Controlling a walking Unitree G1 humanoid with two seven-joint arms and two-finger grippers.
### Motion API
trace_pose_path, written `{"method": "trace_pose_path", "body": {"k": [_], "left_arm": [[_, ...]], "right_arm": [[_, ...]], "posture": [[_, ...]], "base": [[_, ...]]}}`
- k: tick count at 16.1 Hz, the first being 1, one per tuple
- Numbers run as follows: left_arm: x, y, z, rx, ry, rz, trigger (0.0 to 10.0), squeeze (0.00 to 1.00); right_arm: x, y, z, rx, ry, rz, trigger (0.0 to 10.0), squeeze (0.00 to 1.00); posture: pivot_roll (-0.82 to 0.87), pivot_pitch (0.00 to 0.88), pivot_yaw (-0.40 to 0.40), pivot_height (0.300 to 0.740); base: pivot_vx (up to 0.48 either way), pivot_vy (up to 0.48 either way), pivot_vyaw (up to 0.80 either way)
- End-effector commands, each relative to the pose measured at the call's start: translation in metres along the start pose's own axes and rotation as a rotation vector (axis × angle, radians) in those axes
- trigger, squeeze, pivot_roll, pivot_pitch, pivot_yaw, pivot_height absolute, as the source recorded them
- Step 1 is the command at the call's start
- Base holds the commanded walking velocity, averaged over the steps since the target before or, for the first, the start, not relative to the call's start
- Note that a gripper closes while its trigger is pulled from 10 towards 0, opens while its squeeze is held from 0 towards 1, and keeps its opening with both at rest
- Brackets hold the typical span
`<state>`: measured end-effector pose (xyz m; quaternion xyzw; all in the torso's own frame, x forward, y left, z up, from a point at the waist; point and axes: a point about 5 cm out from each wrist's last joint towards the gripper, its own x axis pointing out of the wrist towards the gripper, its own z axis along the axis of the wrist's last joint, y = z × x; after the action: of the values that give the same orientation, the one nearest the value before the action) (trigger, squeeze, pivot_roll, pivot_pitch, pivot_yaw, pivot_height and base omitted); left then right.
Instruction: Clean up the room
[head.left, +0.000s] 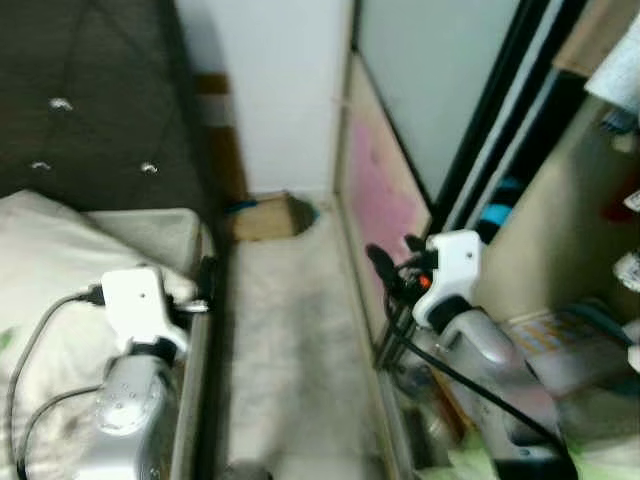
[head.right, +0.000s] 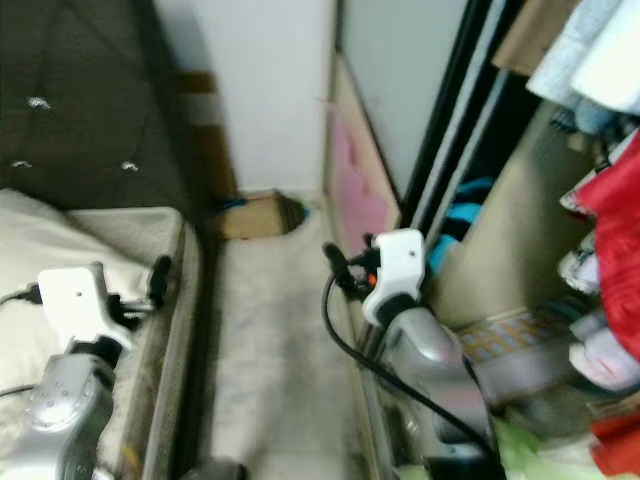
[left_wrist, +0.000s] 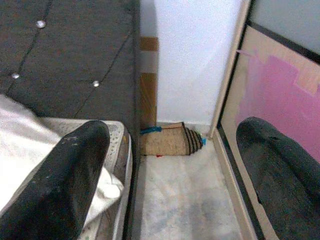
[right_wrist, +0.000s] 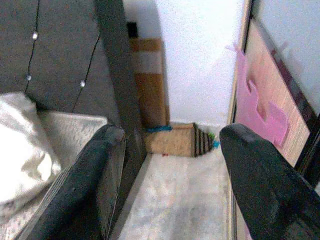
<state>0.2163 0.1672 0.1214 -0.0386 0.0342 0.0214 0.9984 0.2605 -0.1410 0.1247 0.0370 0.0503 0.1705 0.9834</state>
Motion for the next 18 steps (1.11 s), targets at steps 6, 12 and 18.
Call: {"method": "trace_pose_path", "body": {"k": [6, 12, 18], "left_arm": [[-0.006, -0.0005, -0.002, -0.004, 0.035, 0.018, 10.0, 0.0], [-0.0052, 0.0004, 0.001, 0.022, 0.012, 0.028, 10.0, 0.0], [-0.0042, 0.0005, 0.0029, 0.06, -0.008, 0.035, 10.0, 0.0]], "right_arm": [[0.0009, -0.0011, 0.0022, 0.018, -0.013, 0.008, 10.0, 0.0], [0.004, -0.0019, 0.0062, 0.015, -0.038, 0.023, 10.0, 0.0], [0.0075, 0.0005, 0.0074, 0.013, -0.055, 0.032, 10.0, 0.0]], "posture": [[0.03, 0.0, -0.059, 0.74], [0.04, 0.0, -0.045, 0.74], [0.04, 0.0, -0.037, 0.74]], "base": [[0.0, 0.0, 0.8], [0.0, 0.0, 0.8], [0.0, 0.0, 0.79]]}}
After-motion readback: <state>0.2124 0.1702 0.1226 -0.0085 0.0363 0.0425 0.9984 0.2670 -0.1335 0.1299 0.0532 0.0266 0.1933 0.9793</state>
